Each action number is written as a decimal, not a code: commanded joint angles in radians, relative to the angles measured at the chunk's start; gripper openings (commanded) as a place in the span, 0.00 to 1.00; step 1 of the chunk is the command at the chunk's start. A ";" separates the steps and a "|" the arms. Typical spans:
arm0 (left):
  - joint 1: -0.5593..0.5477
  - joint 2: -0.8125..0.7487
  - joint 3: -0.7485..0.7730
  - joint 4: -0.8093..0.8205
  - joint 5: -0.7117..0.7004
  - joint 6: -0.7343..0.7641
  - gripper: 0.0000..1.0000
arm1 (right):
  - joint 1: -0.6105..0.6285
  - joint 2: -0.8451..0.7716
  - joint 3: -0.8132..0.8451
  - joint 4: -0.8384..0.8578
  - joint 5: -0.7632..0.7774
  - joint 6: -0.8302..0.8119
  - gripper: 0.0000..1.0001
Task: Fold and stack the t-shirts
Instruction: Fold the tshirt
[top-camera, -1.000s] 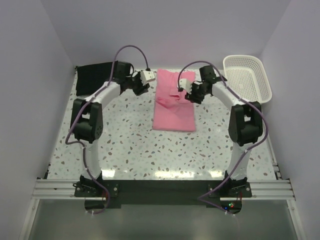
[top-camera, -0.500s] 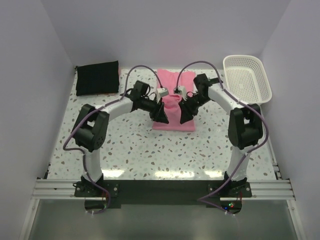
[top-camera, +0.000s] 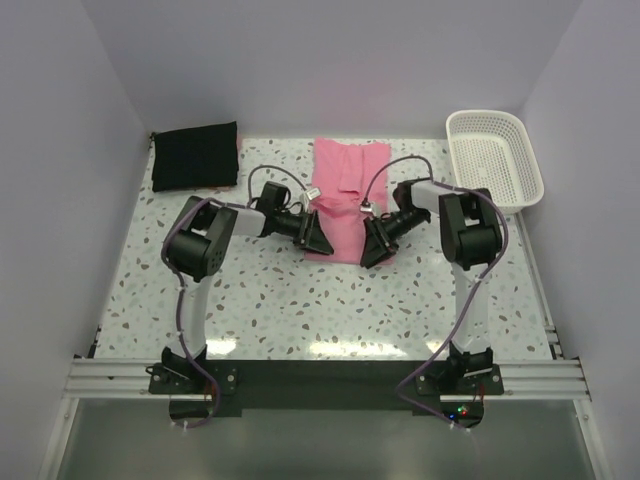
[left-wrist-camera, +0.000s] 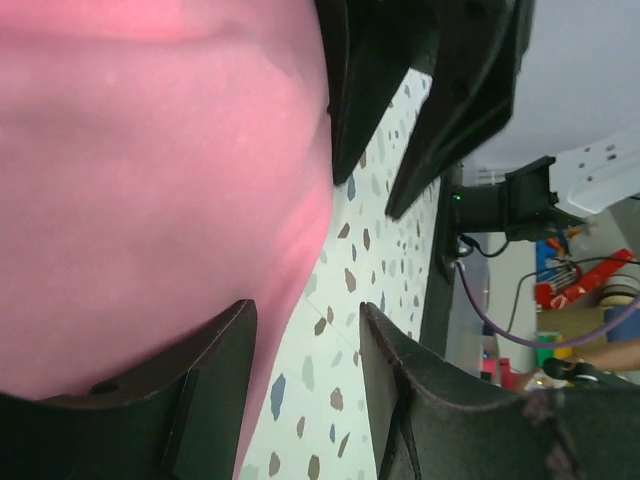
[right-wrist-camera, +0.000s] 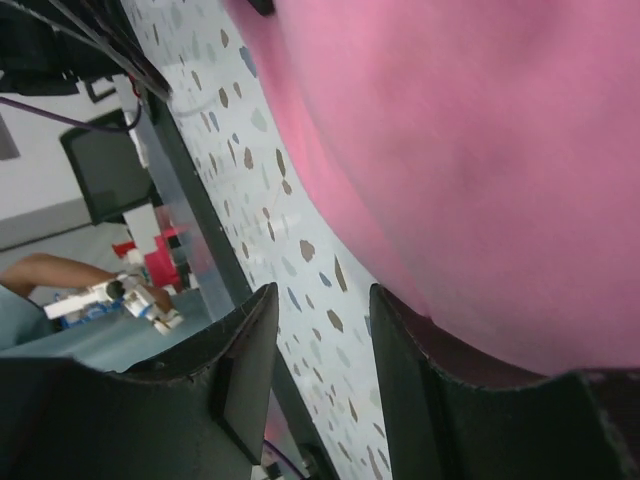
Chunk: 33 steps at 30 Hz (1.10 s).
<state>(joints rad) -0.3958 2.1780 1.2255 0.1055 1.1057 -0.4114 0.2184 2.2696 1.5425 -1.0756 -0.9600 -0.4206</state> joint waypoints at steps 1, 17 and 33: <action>0.040 0.009 -0.044 0.069 0.019 -0.063 0.52 | -0.080 0.031 -0.008 0.002 0.032 0.010 0.46; 0.081 -0.323 -0.032 -0.367 -0.136 0.698 0.51 | -0.093 -0.329 0.007 -0.055 0.171 -0.268 0.42; -0.141 -0.428 -0.264 -0.170 -0.524 1.478 0.50 | 0.113 -0.627 -0.527 0.621 0.537 -0.757 0.43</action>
<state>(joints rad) -0.5270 1.7195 0.9543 -0.1535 0.6544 0.9337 0.3244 1.6463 1.0309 -0.6155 -0.4801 -1.0683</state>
